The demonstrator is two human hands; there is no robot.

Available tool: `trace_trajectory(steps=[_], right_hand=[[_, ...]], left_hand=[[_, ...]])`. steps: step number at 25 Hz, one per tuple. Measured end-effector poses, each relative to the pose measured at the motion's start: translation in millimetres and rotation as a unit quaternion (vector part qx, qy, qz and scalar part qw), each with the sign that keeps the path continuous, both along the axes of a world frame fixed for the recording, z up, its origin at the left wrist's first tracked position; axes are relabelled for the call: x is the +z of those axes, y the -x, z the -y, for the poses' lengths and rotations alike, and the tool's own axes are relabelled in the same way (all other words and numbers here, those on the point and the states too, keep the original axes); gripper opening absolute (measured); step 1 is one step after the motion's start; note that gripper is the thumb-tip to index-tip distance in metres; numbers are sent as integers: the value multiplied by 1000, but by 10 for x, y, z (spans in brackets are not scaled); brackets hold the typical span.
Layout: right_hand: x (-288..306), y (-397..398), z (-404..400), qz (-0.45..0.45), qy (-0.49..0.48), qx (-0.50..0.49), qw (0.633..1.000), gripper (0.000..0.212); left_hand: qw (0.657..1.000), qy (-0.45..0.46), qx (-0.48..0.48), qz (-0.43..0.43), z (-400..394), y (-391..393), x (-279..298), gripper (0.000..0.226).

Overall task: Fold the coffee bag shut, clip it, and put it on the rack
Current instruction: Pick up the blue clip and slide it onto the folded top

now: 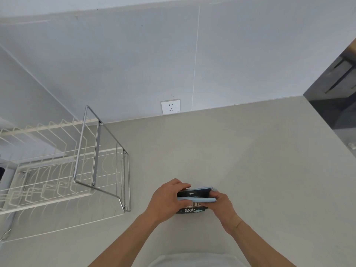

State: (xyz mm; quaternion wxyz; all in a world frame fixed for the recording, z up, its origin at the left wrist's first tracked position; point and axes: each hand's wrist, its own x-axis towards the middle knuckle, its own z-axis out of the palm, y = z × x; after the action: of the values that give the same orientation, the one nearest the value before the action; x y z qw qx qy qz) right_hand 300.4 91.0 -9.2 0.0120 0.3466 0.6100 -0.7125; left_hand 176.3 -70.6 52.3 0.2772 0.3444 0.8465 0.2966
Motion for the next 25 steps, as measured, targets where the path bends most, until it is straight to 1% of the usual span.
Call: trace_trajectory(steps=[2, 4, 6, 8, 10, 13, 15, 19, 25], right_hand=[[47, -22, -1, 1, 28, 1, 1000, 26], [86, -59, -33, -4, 50, 14, 999, 34], [135, -111, -104, -12, 42, 24, 999, 42], [198, -148, -167, -16, -9, 37, 999, 41], [241, -163, -200, -26, -81, 41, 996, 34], [261, -162, -198, -28, -186, 48, 981, 29], [239, -160, -189, -24, -218, 52, 974, 30], [183, -156, -154, -11, -232, 30, 972, 32], [116, -166, -126, -6, -208, 1, 978, 23]], left_hand=[[1000, -5, -9, 9, -13, 5, -9, 38], [999, -29, 7, 25, 4, -11, -36, 31], [998, -43, 27, 28, 23, -27, -71, 27], [998, -48, 35, 24, 39, -42, -98, 25], [998, -52, 38, 20, 43, -66, -106, 24], [997, -51, 50, 14, 49, -98, -108, 22], [997, -53, 56, 12, 48, -115, -108, 23], [996, -60, 67, 15, 44, -139, -108, 24], [995, -58, 76, 20, 37, -147, -110, 25]])
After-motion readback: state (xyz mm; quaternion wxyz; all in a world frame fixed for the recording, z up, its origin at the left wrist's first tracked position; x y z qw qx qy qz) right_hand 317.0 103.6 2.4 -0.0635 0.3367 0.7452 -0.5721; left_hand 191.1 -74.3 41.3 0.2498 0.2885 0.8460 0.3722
